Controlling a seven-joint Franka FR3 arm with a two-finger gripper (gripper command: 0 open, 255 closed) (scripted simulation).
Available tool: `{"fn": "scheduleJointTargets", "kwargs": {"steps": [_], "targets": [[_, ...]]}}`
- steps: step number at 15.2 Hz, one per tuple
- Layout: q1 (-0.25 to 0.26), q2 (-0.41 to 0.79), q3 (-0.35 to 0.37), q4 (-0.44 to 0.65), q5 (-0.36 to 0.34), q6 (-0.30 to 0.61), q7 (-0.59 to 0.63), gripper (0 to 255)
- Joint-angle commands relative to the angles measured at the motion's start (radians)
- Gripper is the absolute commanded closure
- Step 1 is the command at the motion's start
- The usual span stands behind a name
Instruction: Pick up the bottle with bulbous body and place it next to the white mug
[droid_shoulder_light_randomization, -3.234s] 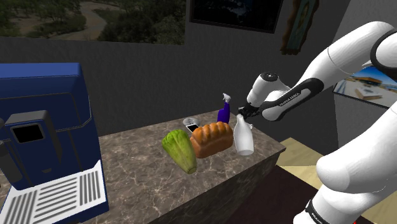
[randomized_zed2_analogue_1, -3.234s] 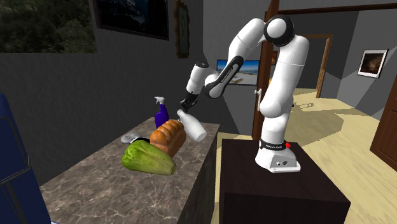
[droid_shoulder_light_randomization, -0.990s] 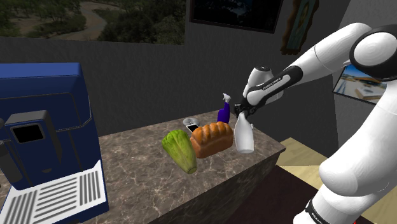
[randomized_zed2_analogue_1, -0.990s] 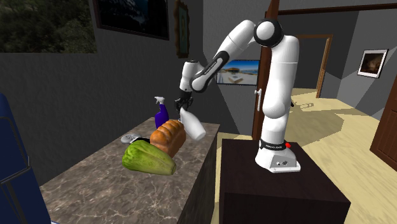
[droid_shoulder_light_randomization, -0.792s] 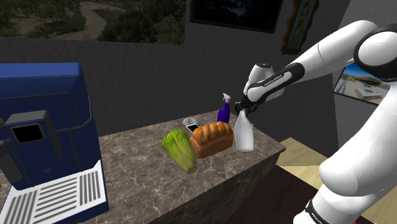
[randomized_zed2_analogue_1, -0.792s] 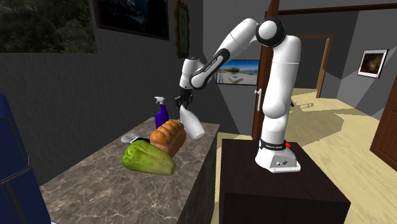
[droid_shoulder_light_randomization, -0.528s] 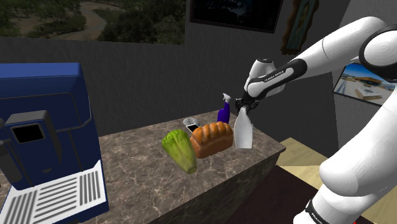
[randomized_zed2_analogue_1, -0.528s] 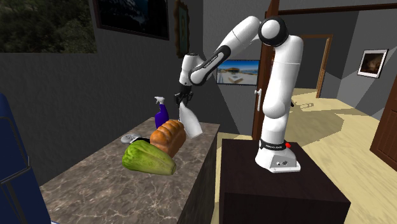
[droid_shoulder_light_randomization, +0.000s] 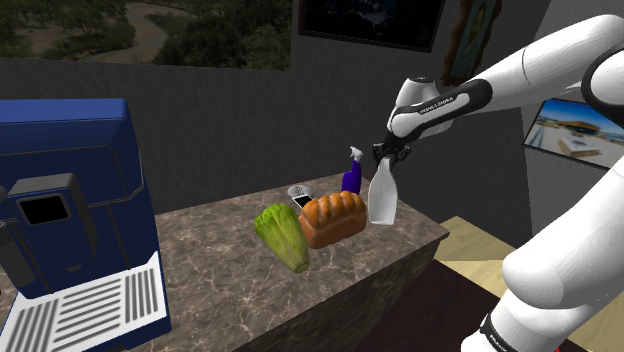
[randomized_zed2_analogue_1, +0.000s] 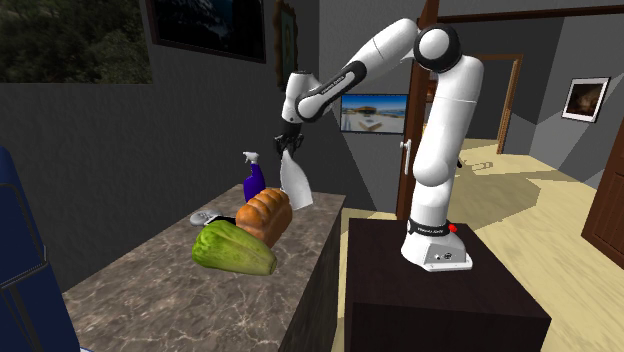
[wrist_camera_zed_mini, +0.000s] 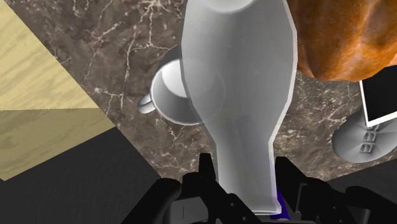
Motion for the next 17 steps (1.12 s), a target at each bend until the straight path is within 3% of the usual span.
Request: {"fn": "scheduleJointTargets", "kwargs": {"steps": [1, 17], "targets": [[0.002, -0.013, 0.001, 0.013, 0.006, -0.026, -0.004, 255], [0.01, -0.078, -0.002, 0.165, 0.042, -0.241, -0.047, 255]]}}
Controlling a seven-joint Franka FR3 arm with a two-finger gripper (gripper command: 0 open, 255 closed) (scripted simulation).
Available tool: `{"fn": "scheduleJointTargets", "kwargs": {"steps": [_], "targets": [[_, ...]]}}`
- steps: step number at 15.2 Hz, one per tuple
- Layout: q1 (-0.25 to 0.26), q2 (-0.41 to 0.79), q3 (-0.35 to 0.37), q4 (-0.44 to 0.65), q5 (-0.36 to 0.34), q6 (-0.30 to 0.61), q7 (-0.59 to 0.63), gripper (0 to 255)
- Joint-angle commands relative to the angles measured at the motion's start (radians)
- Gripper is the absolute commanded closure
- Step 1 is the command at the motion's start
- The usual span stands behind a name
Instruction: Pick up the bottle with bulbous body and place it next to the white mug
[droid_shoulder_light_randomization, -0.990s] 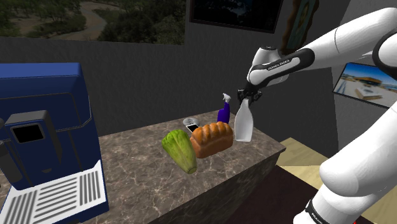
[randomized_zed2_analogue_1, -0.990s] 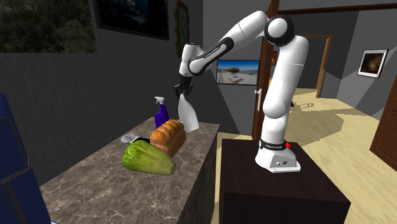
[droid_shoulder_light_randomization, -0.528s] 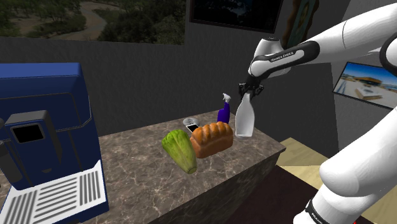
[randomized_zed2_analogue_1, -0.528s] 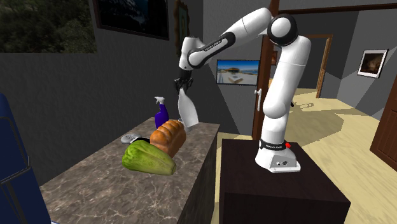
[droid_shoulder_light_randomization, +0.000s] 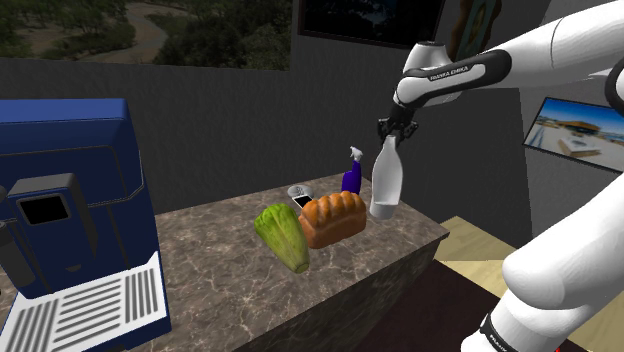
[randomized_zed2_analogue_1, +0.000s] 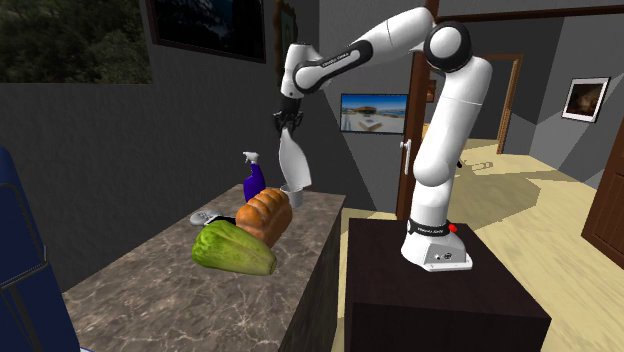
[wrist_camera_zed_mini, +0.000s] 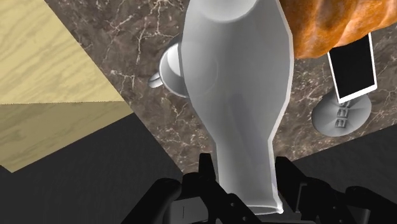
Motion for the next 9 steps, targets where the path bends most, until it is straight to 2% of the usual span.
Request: {"fn": "scheduleJointTargets", "kwargs": {"steps": [1, 8, 9], "targets": [[0.001, -0.005, 0.0, 0.021, 0.003, -0.025, -0.004, 255], [0.002, -0.014, -0.001, 0.105, 0.011, -0.118, -0.017, 255], [-0.002, 0.022, -0.007, 0.142, 0.011, -0.118, -0.028, 255]]}}
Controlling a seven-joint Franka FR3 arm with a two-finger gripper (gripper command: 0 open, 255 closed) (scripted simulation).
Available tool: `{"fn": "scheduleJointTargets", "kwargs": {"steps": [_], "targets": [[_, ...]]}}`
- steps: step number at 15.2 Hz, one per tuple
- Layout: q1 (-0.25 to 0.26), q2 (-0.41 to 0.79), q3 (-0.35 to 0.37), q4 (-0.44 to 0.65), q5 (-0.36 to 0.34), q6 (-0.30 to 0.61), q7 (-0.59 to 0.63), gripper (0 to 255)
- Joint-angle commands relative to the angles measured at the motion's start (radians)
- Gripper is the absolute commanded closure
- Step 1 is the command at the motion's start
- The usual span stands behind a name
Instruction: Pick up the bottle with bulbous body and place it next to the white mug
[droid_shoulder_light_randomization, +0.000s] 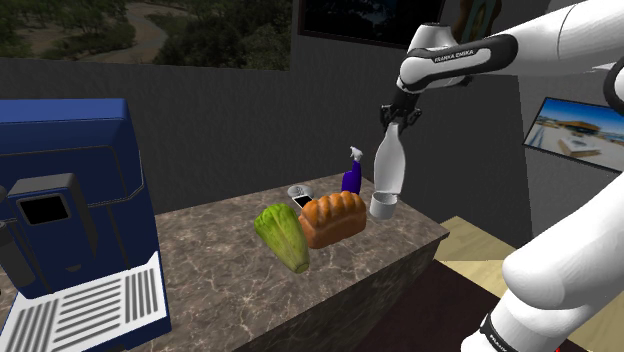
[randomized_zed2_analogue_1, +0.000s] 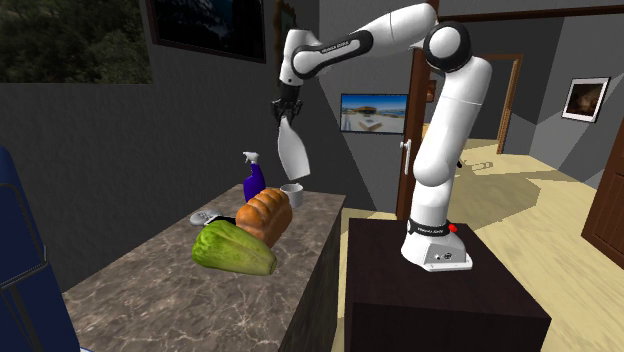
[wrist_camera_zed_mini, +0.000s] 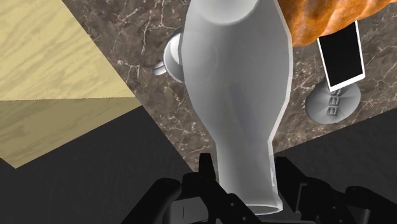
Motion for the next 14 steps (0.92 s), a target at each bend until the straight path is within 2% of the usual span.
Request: {"fn": "scheduleJointTargets", "kwargs": {"steps": [1, 8, 14], "targets": [[-0.006, 0.053, -0.008, 0.062, 0.001, -0.008, -0.016, 255], [-0.038, 0.314, -0.043, 0.375, 0.016, -0.052, -0.094, 255], [-0.068, 0.581, -0.058, 0.749, 0.037, -0.155, -0.157, 255]]}}
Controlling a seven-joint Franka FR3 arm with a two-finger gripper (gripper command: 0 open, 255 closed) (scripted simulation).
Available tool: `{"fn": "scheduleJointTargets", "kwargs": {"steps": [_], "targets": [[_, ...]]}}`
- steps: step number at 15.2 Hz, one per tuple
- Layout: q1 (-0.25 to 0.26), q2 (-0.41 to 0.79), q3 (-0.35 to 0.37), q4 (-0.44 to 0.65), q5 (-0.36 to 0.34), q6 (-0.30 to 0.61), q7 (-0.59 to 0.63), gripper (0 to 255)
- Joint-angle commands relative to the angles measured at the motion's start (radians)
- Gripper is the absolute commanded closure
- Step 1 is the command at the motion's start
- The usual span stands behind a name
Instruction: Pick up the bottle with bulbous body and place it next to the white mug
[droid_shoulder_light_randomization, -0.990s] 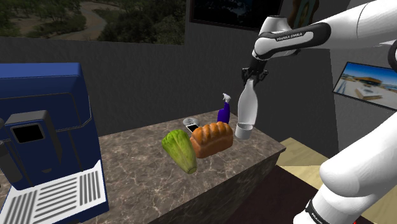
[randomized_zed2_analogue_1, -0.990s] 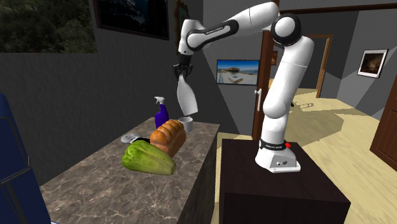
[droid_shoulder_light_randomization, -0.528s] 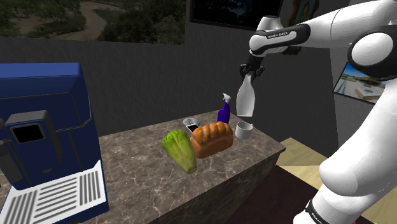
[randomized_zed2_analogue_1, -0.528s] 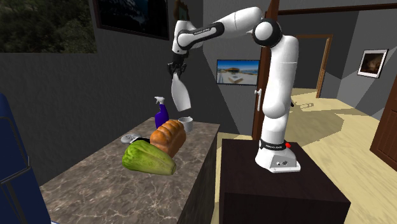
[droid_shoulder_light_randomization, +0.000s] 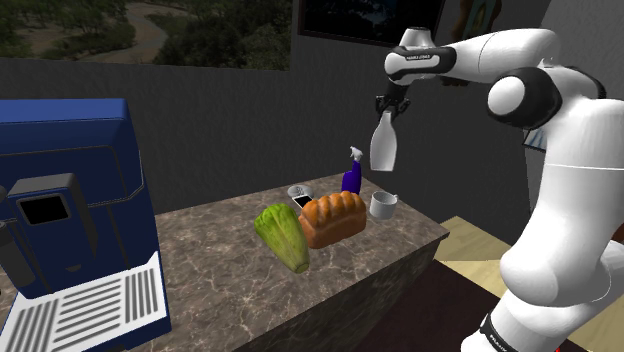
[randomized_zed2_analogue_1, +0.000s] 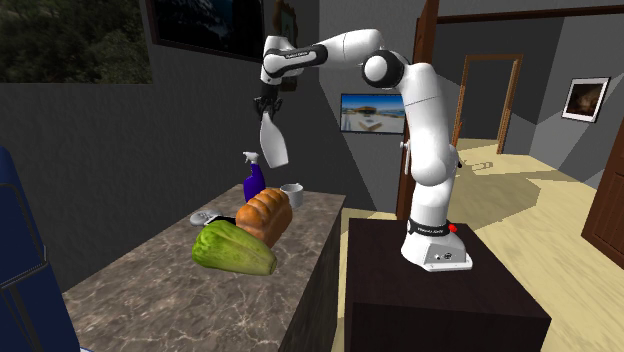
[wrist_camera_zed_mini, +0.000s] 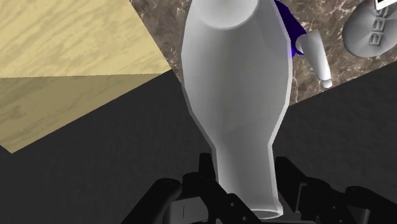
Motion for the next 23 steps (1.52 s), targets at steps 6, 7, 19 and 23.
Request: {"fn": "scheduleJointTargets", "kwargs": {"steps": [6, 7, 19, 23], "targets": [[-0.019, 0.196, -0.005, 0.259, 0.012, -0.06, -0.033, 255], [-0.019, 0.192, -0.005, 0.238, 0.011, -0.044, -0.031, 255], [-0.02, 0.174, -0.007, 0.047, 0.006, 0.128, -0.019, 255], [-0.021, 0.178, -0.008, 0.0, 0.003, 0.179, -0.014, 255]]}}
